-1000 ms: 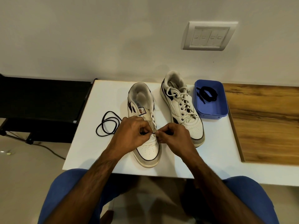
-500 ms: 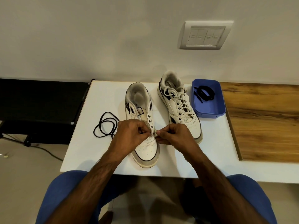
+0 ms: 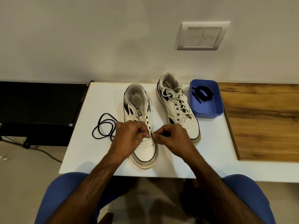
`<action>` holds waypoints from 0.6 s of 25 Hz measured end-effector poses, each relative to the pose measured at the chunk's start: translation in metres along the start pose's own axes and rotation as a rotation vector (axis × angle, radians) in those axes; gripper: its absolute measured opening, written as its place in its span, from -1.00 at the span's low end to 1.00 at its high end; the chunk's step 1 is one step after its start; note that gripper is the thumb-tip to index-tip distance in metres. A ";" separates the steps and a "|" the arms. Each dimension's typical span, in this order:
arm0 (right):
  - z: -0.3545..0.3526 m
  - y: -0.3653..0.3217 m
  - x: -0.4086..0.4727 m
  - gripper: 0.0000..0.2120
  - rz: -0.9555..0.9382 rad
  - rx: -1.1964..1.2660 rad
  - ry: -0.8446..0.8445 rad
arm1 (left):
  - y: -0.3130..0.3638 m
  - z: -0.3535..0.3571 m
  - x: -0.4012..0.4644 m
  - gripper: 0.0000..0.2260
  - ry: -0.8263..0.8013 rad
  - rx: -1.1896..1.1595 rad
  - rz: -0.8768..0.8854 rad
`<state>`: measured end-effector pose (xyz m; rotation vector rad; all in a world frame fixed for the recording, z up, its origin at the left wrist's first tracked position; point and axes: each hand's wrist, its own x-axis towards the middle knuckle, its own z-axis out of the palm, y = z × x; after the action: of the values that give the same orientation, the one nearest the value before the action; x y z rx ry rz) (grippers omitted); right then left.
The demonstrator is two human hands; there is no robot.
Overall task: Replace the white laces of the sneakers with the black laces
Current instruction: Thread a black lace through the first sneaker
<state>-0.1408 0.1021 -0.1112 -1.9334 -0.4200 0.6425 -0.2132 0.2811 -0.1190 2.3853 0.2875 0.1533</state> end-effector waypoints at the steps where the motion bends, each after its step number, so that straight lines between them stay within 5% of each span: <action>1: -0.002 0.000 0.000 -0.94 0.000 0.005 -0.020 | -0.001 0.000 0.000 -0.84 -0.001 -0.008 0.007; 9: 0.006 0.000 0.004 -0.92 -0.022 -0.047 0.035 | 0.002 -0.007 -0.004 -0.85 -0.048 -0.171 -0.050; 13: 0.003 -0.001 0.006 -0.91 -0.043 0.000 -0.004 | 0.001 -0.012 -0.008 -0.68 -0.063 -0.248 -0.078; 15: 0.002 -0.002 0.007 -0.93 -0.029 0.046 -0.013 | 0.003 -0.013 -0.011 -0.56 -0.066 -0.099 0.038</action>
<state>-0.1369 0.1077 -0.1121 -1.8767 -0.4375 0.6410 -0.2254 0.2850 -0.1076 2.2938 0.1984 0.1037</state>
